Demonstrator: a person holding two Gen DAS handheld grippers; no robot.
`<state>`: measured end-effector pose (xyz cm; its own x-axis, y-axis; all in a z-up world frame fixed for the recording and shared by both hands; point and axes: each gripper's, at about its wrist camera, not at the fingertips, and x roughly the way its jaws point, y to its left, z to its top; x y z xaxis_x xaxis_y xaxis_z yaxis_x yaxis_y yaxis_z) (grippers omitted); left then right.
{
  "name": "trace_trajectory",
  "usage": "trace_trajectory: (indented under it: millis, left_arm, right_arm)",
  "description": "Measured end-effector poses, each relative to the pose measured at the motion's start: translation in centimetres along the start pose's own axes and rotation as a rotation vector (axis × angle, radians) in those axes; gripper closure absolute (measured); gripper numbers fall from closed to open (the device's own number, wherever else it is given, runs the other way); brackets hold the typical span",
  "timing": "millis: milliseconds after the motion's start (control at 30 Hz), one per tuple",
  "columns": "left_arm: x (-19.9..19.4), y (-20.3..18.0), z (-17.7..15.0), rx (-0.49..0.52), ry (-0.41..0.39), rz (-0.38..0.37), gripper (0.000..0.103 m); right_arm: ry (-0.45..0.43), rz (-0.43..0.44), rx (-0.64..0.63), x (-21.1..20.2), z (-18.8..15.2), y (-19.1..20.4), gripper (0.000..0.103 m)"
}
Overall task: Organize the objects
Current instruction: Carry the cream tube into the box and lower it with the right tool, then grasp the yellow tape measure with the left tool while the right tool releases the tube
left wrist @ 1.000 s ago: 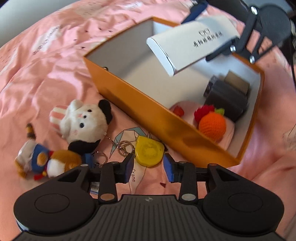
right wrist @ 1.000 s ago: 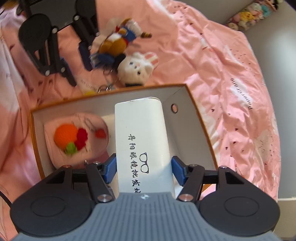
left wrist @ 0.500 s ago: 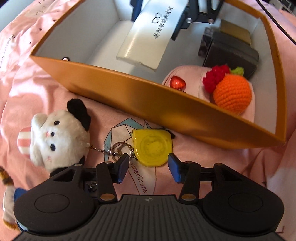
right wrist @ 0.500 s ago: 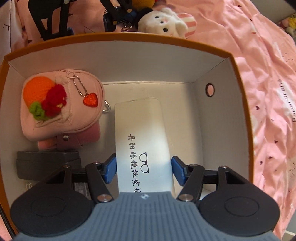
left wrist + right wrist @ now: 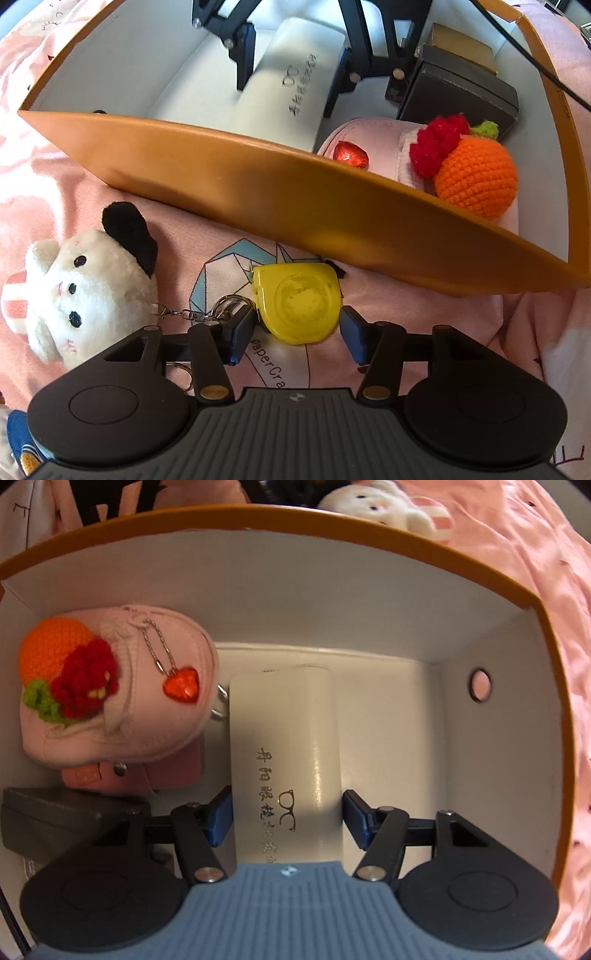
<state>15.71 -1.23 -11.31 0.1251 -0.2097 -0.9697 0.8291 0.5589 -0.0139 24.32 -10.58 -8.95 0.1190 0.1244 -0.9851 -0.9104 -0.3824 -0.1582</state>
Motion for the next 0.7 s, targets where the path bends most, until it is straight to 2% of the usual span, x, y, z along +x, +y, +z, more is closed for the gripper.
trace_trajectory:
  millis: [200,267,333,600,700]
  left_arm:
    - [-0.2,-0.6,-0.9,0.034,-0.011,0.003,0.04]
    - [-0.3,-1.0,-1.1,0.055,-0.019,0.016,0.038]
    - [-0.3,-1.5,-1.5,0.075,-0.029,0.029,0.032]
    - [0.2,-2.7,-2.7,0.086,-0.047,0.069,0.031]
    - [0.2,-2.9,-3.2,0.061,-0.049,0.077,0.04]
  right_arm:
    - [-0.053,0.091,0.012,0.2,1.3,-0.7,0.04]
    - [-0.048,0.126,0.017,0.4,1.7,-0.9,0.04]
    - [-0.036,0.148,0.023,0.7,1.8,-1.0,0.04]
    - [-0.029,0.14,0.051,0.1,1.9,-0.9,0.038]
    - [-0.028,0.116,0.072,-0.6,1.5,-0.7,0.038]
